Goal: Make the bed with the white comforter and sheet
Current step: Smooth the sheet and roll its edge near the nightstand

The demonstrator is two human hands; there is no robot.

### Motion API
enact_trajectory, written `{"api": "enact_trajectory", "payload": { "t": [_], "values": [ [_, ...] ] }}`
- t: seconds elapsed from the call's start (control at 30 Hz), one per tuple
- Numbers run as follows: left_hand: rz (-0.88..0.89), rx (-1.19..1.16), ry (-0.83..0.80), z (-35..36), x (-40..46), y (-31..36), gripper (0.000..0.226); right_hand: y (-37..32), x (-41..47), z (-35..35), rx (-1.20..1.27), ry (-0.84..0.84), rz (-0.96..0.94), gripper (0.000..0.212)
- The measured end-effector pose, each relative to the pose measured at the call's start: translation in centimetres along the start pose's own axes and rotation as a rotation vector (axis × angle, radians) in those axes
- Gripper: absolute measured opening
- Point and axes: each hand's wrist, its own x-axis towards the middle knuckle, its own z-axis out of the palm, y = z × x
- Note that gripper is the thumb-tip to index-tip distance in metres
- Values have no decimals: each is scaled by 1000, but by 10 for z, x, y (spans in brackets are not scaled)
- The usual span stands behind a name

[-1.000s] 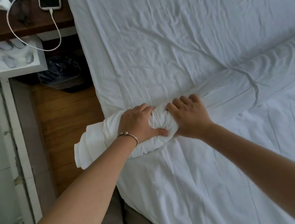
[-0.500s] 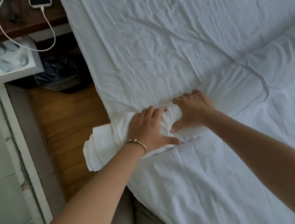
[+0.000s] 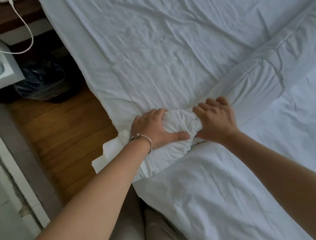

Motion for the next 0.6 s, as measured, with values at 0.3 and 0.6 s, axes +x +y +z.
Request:
{"api": "enact_trajectory", "payload": {
  "t": [0.3, 0.6],
  "values": [
    [131, 114, 435, 51, -28, 12, 93, 11, -23, -7, -59, -62, -171, 83],
    [232, 224, 723, 98, -53, 32, 76, 27, 23, -37, 37, -789, -232, 121]
  ]
}}
